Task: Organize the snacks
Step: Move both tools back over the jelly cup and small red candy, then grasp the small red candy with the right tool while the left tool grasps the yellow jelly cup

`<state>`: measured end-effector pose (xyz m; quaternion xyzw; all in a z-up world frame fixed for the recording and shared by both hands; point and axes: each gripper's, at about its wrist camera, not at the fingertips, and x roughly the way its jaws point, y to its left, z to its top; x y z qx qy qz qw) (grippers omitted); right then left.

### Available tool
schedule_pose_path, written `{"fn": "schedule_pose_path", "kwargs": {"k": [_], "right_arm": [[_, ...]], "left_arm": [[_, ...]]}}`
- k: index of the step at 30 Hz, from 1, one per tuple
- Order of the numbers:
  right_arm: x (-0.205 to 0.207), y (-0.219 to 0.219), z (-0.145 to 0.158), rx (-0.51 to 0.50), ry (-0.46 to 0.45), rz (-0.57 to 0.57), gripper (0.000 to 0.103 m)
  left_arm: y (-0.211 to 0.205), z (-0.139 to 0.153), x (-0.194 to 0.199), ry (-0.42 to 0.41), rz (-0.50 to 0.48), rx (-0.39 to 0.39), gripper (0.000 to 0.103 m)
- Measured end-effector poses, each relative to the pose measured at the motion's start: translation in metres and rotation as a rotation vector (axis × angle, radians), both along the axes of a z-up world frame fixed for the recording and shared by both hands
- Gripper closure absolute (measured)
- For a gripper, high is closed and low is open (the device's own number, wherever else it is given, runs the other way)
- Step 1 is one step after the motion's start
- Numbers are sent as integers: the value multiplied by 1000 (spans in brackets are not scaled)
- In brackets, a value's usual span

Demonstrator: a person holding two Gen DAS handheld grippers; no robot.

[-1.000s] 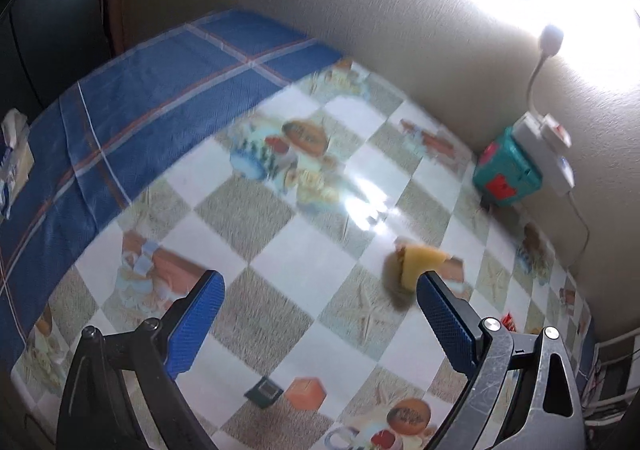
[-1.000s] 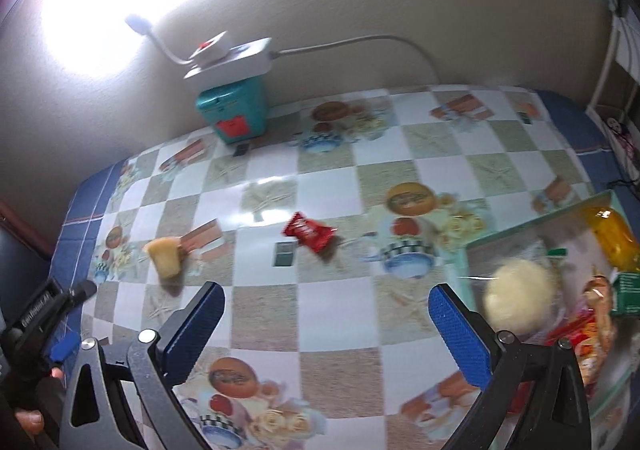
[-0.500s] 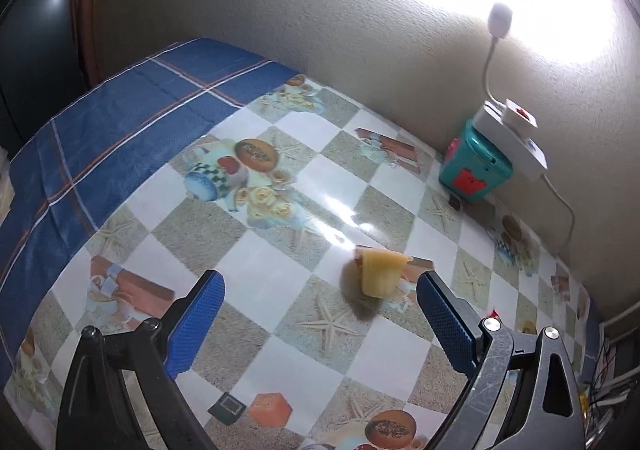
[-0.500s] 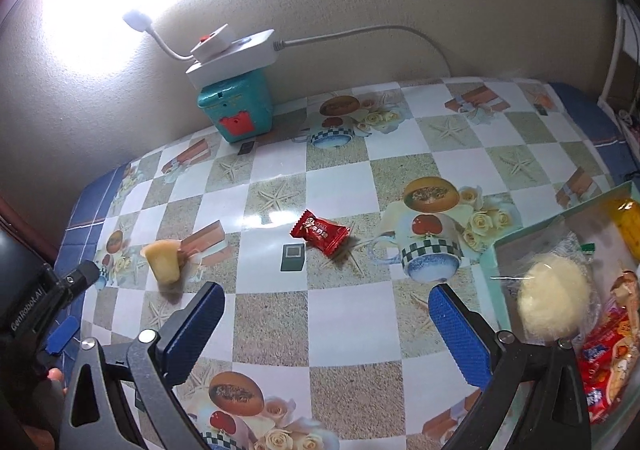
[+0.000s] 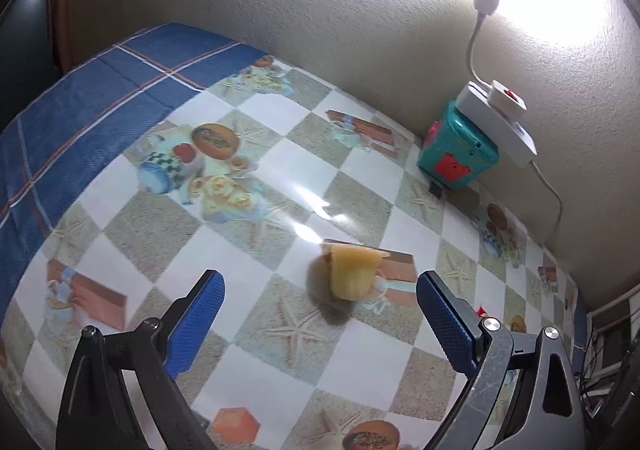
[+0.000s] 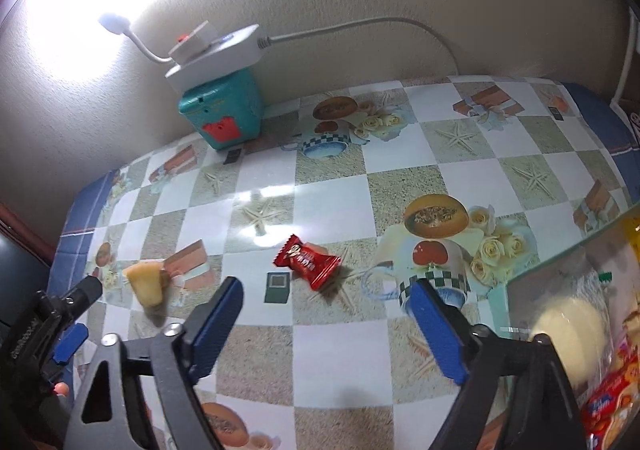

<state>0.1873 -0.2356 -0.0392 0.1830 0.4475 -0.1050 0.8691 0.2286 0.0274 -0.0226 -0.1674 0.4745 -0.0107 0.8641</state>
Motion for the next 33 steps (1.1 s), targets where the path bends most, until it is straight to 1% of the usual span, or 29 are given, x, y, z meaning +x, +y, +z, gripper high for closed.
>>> {"fn": "schedule_pose_path", "kwargs": {"k": [5,7,9,13,14,17,19,22,24,26,28,29,30,33], "right_arm": [[15,-5,-6,-7,27,17,32],[22,-4,-8,-37,51,28,32],[28,-5,-10,-56,79,40,32],[40,-8,-14,-74,141,76,32],[42,-9,-14,-86,152,84,32],[51,-8,-12,-128,181,127,32],[55,-5,-11,-146,191,158,32],[61,1,-8,-158,202,207,32],[63,5,-8,-157,209,236,32],[66,8,-10,-158,217,262,32],[68,12,-13,-169,231,284,39],[68,14,-14,-176,241,296,45],[69,15,-16,-181,246,304,50],[72,19,-21,-195,263,319,52]], "left_arm": [[-10,-13,11,28,-39,-11,8],[-15,-17,15,42,-51,-7,10],[-20,-18,18,45,-67,17,16],[-27,-22,26,66,-102,33,18],[-28,-23,28,72,-106,42,19],[-26,-27,32,93,-100,55,31],[-24,-30,36,111,-100,48,31],[-25,-30,41,111,-117,77,32],[-25,-30,44,116,-120,85,43],[-26,-32,46,125,-124,72,46],[-27,-35,47,127,-125,59,49],[-28,-36,48,127,-130,60,53],[-29,-37,48,126,-136,65,55],[-30,-39,49,126,-137,69,55]]}}
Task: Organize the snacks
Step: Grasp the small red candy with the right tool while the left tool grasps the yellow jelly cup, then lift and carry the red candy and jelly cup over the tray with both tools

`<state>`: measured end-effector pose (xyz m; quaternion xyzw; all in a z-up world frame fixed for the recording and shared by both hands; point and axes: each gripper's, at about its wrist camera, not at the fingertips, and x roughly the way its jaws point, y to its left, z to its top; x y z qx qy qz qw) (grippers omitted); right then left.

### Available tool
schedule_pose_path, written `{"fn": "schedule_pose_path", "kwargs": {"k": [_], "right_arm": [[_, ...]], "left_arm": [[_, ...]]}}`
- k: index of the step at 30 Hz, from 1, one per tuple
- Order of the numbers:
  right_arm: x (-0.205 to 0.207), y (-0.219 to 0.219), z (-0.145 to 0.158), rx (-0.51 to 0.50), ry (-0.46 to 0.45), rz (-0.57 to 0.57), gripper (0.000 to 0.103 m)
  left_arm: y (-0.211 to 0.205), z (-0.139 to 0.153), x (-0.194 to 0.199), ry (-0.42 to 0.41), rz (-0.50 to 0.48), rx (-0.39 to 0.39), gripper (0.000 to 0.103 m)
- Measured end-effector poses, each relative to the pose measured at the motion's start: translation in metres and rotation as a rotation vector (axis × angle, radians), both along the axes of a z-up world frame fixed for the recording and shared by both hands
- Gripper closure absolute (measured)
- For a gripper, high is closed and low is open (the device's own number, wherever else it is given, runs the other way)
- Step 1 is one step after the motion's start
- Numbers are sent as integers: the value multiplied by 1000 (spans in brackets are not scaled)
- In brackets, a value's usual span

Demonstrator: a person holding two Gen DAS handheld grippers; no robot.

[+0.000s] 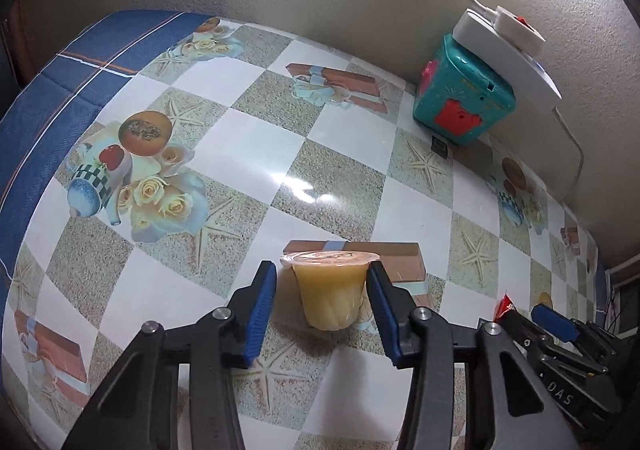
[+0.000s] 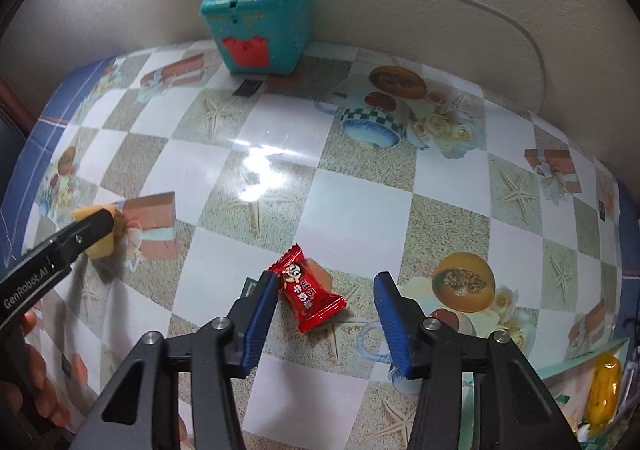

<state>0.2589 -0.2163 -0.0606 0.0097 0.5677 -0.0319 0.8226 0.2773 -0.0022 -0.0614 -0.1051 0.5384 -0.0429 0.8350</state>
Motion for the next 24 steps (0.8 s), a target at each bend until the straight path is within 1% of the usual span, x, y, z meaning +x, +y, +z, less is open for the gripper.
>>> {"fn": "schedule_pose_path", "kwargs": {"k": [3,5,7,8,11,13,15,17,24], "right_arm": [[2,2,-5,2,13,6,55],[3,2,-6,2,14,5,55],[5,3,-7,8,28,21,62],[6,4,-7,11,26,26,65],[7,7,-7,3,28,34,66],[10,9,-9,10,37,35,70],[9,11,-10,7,31,39,73],[9,13,-10,6,28,46,79],[6,18,-10,-9,24,54,80]], "left_arm": [[2,-2,1,3,6,-10,58],[3,-3,2,5,9,-20,60],[3,-4,3,7,6,-27,62],[2,-4,3,9,-2,-30,65],[-1,-3,3,6,-11,-25,66],[-1,-3,2,0,-12,-26,66],[1,-3,2,-4,-11,-35,66],[3,-2,1,-6,-7,-45,66],[6,-2,-5,-16,-3,-53,66]]}}
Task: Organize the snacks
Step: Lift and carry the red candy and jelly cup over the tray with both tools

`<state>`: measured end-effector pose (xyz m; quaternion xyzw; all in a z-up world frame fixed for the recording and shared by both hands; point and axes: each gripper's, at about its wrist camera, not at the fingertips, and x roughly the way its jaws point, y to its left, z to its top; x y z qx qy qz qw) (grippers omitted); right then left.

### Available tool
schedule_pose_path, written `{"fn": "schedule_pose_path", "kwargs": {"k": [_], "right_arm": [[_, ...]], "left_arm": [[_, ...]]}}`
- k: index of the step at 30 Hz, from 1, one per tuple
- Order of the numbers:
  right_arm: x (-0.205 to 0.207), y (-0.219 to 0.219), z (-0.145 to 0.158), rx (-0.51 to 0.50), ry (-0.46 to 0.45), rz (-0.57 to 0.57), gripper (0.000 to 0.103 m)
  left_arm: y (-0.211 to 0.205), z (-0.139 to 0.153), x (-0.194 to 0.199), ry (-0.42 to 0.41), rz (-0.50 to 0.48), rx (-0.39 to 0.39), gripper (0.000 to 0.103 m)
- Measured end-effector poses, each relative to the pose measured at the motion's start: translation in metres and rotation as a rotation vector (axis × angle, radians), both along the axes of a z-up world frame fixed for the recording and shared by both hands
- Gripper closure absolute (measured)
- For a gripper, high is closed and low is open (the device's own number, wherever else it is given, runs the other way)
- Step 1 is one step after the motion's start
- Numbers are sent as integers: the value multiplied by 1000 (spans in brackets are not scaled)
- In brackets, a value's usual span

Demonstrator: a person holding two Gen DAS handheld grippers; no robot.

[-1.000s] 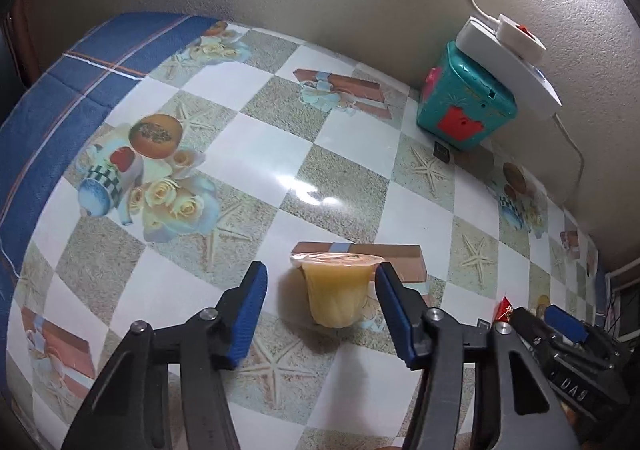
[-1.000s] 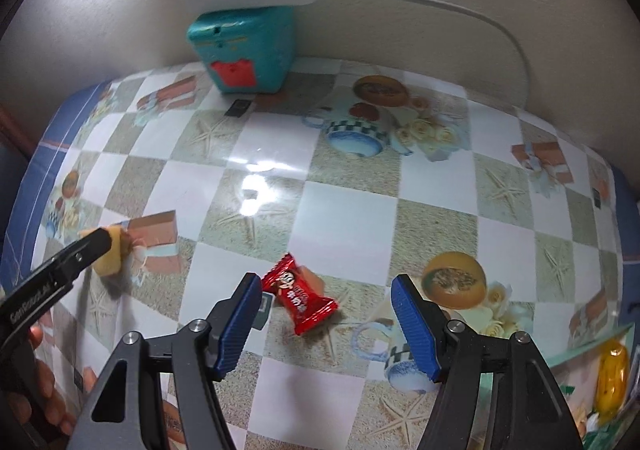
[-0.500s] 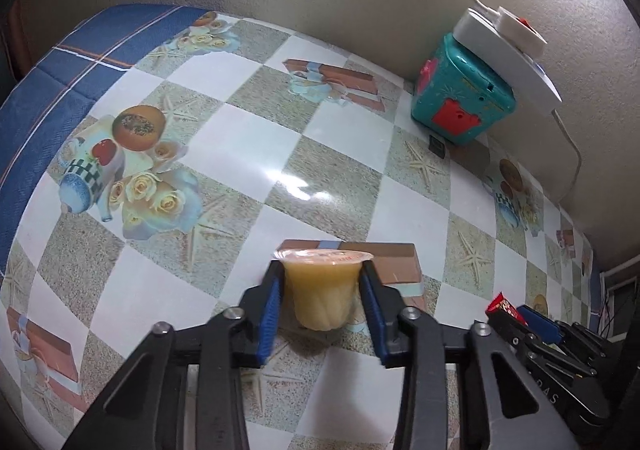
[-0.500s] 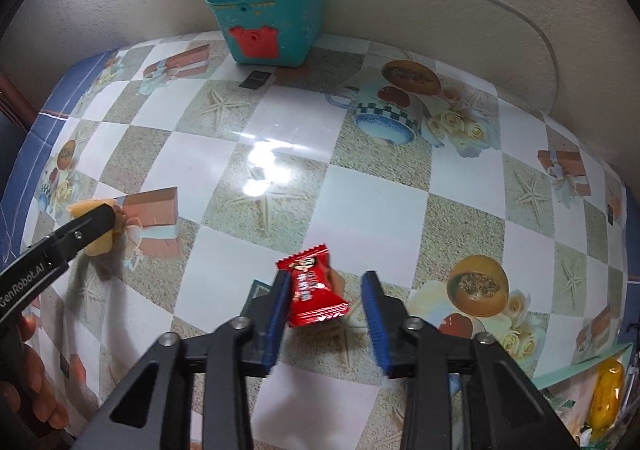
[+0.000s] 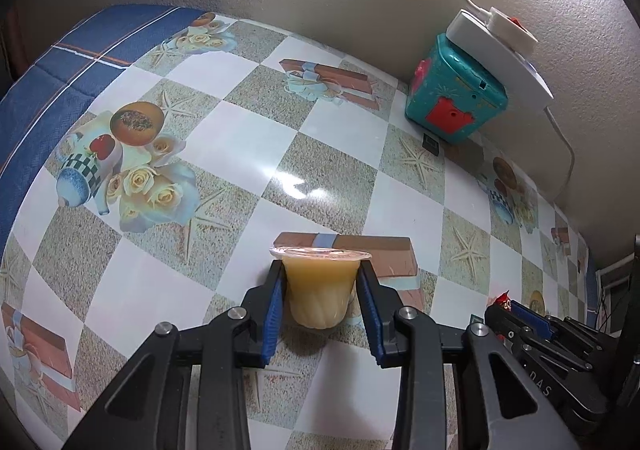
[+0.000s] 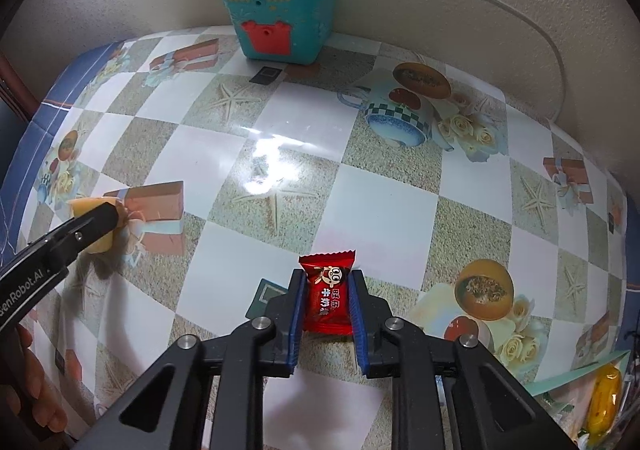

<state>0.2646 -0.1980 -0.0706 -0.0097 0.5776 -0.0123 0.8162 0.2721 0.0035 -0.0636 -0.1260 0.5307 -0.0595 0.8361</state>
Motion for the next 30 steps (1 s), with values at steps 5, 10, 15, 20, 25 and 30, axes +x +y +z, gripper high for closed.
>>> {"fn": "schedule_pose_path", "kwargs": {"k": [5,10,15,20,25,30], "right_arm": [[-4,5,0,-19,-3,13,80],[-7,11,-1,-36,-14,29,80],[-19,15,-6,-37,-35,37,81],[-29,11,-4,-8,-48,19,81],[-47,3,1,45,-55,-15,81],[-72,-9,9,149,-65,-94,82]], "left_arm": [[5,0,-6,-8,14,-5,66],[8,1,-14,-18,22,-21,66],[12,1,-20,-27,36,-39,66],[9,2,-27,-30,43,-50,66],[7,6,-36,-14,56,-74,67],[9,16,-49,9,55,-99,67]]}}
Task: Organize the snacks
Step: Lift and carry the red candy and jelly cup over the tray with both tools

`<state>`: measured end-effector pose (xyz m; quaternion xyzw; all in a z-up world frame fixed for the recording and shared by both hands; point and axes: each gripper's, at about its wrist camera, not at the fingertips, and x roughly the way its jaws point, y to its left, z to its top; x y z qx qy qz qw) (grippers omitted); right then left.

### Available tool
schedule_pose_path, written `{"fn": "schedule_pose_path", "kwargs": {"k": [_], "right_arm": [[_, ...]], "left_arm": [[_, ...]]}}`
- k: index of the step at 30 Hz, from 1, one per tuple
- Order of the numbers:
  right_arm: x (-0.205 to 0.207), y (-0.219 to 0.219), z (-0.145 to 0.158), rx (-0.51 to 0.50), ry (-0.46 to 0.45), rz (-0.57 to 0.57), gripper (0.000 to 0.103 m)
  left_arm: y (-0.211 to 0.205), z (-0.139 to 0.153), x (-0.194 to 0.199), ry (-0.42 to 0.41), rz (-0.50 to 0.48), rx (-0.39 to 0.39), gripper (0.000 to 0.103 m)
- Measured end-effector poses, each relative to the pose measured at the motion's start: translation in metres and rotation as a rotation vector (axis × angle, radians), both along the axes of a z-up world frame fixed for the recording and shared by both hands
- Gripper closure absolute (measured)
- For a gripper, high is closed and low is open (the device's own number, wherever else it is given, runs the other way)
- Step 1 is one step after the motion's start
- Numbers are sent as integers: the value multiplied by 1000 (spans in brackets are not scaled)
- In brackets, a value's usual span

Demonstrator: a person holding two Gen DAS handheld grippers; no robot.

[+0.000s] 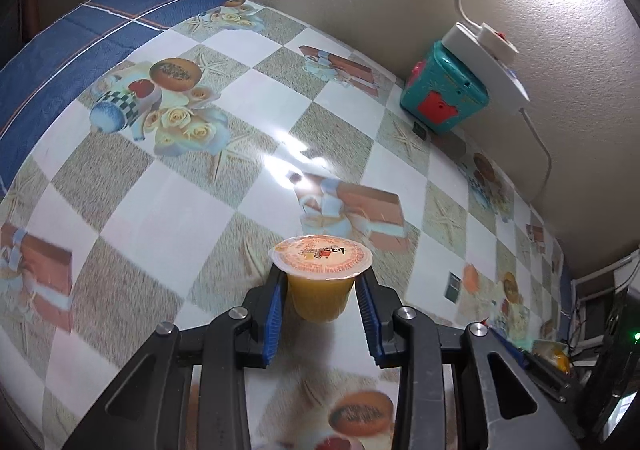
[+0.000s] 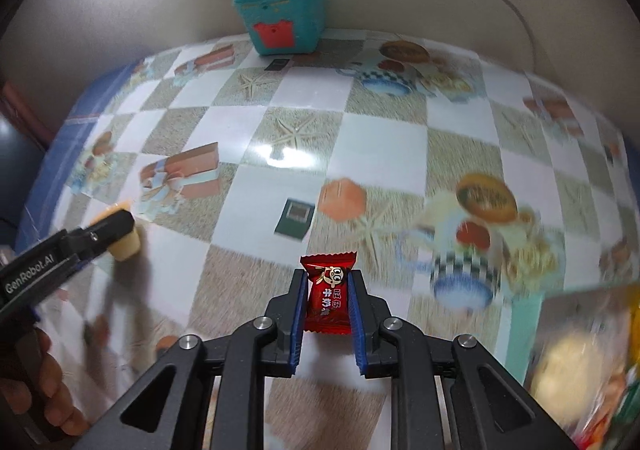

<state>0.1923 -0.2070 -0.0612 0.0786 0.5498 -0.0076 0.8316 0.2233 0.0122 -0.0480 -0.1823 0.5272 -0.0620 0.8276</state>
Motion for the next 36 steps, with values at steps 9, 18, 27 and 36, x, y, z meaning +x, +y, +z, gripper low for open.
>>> {"fn": "schedule_pose_path", "kwargs": {"k": [9,18,27,36], "right_arm": [[-62,-10,30,139,-27,-118,82],[-136,-28,65,132,-66,-239,82],[-215,-103,76,143,-116,-439,82],[-259,-184,55,126,-65,-622,82]], "left_arm": [[3,33,-37,46,9,-2,68],[-39,88,-105,-5,-91,19,68],[-130,92,-170,21,-267,-20,67],[-224,69,-211,61,-480,3,67]]}}
